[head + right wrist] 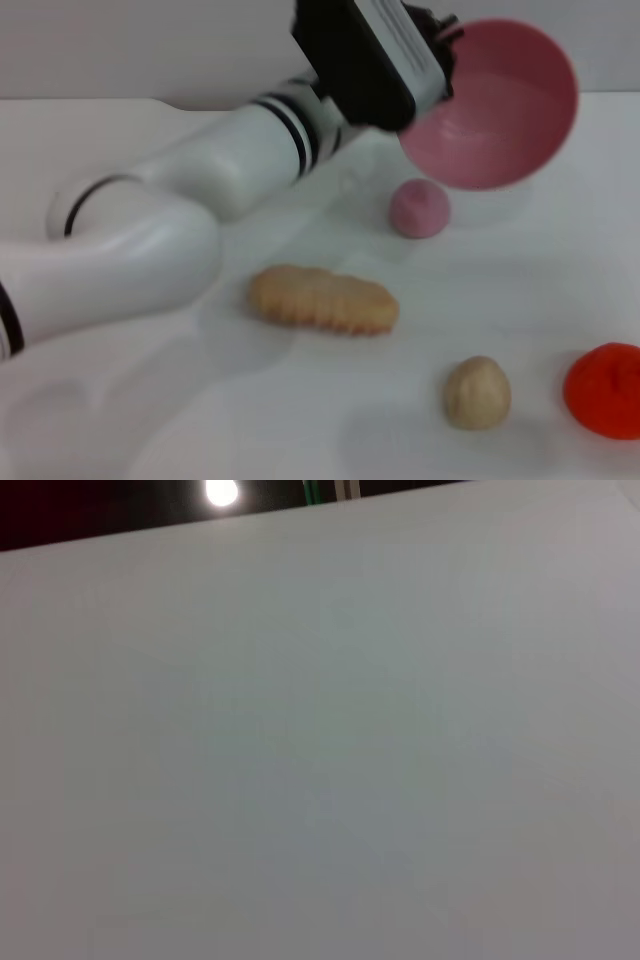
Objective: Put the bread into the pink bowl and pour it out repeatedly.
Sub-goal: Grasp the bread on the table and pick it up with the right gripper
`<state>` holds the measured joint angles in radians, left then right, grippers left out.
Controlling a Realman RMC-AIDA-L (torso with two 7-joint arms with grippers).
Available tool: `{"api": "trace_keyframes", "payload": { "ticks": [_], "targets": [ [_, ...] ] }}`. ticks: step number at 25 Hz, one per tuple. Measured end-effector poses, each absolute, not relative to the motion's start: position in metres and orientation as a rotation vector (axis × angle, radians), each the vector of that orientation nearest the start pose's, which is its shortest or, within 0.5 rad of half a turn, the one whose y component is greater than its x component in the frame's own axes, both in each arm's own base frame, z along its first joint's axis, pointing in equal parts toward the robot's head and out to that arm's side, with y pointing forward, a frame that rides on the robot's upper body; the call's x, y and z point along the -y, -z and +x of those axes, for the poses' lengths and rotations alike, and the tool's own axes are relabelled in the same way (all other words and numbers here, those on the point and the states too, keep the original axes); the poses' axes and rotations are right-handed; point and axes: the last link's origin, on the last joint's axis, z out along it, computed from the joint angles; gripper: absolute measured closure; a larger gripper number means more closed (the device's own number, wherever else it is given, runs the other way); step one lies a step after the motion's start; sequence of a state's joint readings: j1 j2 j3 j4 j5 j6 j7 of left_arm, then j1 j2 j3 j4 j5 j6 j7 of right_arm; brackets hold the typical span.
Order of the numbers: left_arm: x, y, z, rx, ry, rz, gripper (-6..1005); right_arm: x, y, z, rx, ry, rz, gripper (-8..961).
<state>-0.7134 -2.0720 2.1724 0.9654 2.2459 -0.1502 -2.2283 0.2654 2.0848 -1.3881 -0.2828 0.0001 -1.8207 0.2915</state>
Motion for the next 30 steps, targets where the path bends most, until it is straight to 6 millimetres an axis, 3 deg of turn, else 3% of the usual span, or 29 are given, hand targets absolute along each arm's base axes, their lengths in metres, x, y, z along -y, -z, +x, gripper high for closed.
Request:
{"api": "trace_keyframes", "payload": {
  "ticks": [11,17,24,30],
  "targets": [
    [-0.445,0.072,-0.069,0.121,0.317,-2.269,957,-0.278,-0.071,0.296,-0.071,-1.143,-1.291,441],
    [-0.465,0.040,-0.067,0.325,0.342,-2.346,956,-0.287,-0.070,0.306,-0.167,-1.099,-1.272,442],
    [-0.475,0.005,-0.069,0.528,0.415,-2.545,956,-0.315,-0.068,0.333,-0.469,-1.056,-1.260,441],
    [-0.466,-0.016,-0.081,0.631,0.355,-2.692,956,-0.355,-0.057,0.350,-0.765,-0.961,-1.400,440]
  ]
}}
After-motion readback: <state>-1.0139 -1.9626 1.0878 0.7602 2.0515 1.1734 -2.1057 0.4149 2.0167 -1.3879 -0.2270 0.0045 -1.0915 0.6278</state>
